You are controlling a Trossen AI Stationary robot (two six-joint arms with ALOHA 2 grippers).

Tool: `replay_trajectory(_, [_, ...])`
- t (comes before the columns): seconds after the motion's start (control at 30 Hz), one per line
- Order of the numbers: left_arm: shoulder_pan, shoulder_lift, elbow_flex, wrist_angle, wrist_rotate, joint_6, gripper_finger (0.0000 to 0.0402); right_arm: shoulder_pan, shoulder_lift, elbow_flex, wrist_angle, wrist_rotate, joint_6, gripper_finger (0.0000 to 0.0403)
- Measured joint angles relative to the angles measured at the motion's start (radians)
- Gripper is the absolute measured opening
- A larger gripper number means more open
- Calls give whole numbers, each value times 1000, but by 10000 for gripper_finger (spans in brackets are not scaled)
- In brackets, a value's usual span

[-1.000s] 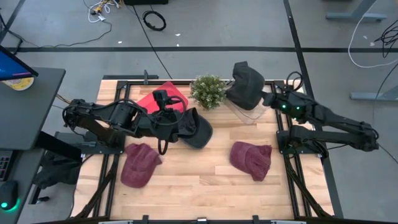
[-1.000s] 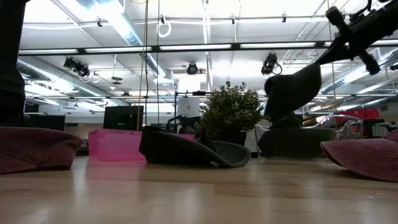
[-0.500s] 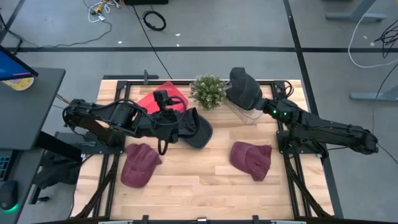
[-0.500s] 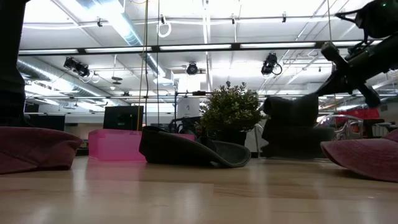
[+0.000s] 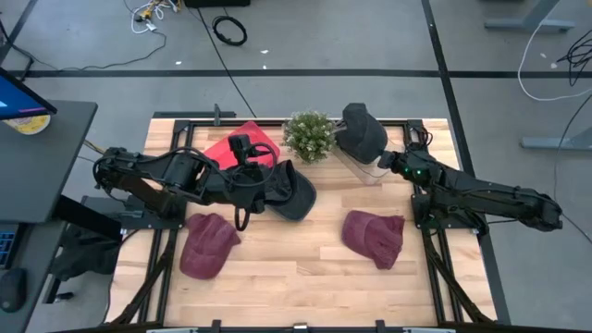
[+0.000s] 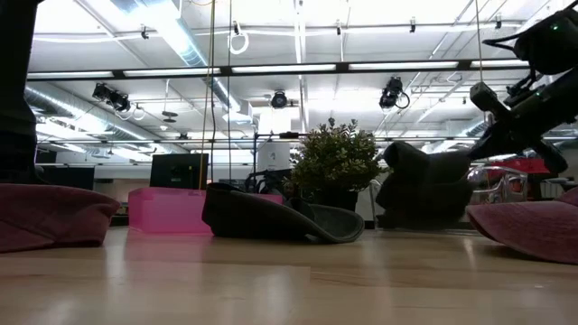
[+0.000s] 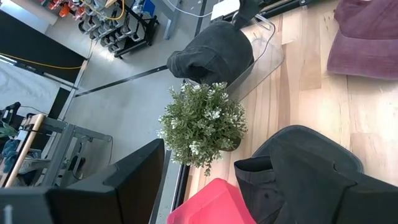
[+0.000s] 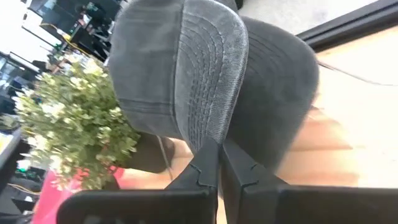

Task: Pick & Place hat
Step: Put the bottom black cap into the transparent bin

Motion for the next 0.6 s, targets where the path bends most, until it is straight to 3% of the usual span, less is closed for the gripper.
replay_trajectory(0.37, [0,0,0,18,0,0,297,0,15,-2,-132,-8,14,3])
replay_trajectory(0.6, [0,0,0,19,0,0,297,0,15,-2,-109,-41,20,72])
